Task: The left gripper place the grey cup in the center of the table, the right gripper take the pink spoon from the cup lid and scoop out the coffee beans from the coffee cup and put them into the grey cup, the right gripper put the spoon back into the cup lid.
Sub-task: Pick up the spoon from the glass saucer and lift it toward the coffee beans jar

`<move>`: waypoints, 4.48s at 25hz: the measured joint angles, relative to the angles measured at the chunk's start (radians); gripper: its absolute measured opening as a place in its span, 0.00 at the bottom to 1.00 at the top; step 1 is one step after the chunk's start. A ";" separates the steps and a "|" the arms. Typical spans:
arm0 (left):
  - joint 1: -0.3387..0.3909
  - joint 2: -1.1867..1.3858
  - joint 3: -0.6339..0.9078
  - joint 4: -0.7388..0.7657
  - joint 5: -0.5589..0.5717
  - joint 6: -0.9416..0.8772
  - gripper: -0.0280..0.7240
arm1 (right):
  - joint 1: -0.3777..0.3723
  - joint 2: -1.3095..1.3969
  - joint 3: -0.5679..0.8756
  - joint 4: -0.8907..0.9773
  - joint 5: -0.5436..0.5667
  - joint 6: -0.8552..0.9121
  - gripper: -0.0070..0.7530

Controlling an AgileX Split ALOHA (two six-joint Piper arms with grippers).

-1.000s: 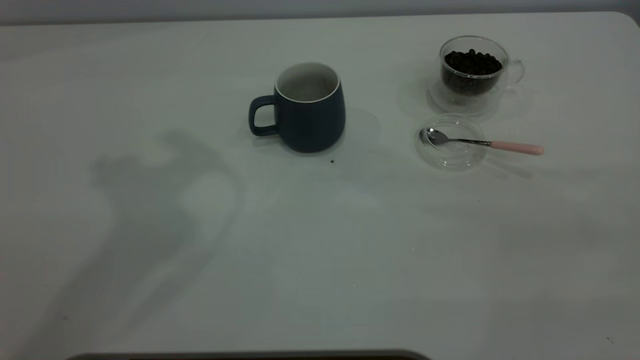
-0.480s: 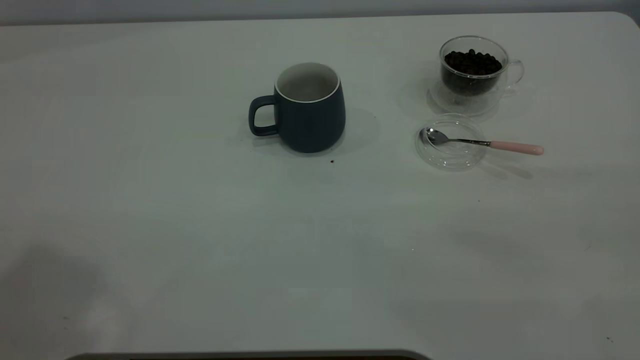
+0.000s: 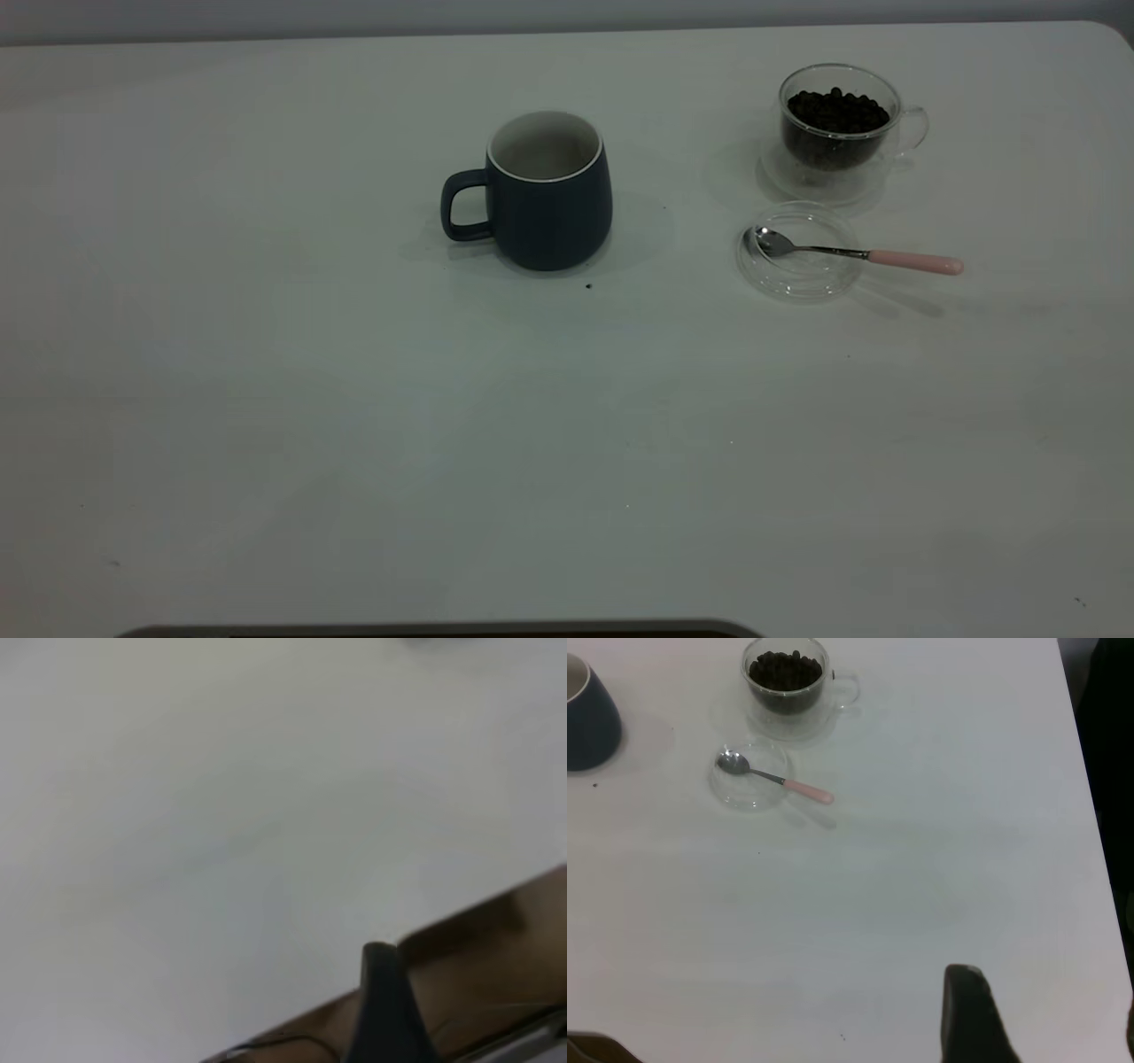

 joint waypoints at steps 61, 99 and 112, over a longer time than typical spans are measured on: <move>0.541 -0.334 0.176 -0.103 -0.033 0.003 0.79 | 0.000 0.000 0.000 0.000 0.000 0.000 0.60; 0.541 -0.334 0.176 -0.103 -0.033 0.009 0.79 | 0.000 0.741 -0.211 0.197 -0.402 0.066 0.92; 0.541 -0.334 0.176 -0.103 -0.033 0.009 0.79 | -0.050 1.495 -0.363 0.611 -0.535 -0.289 0.86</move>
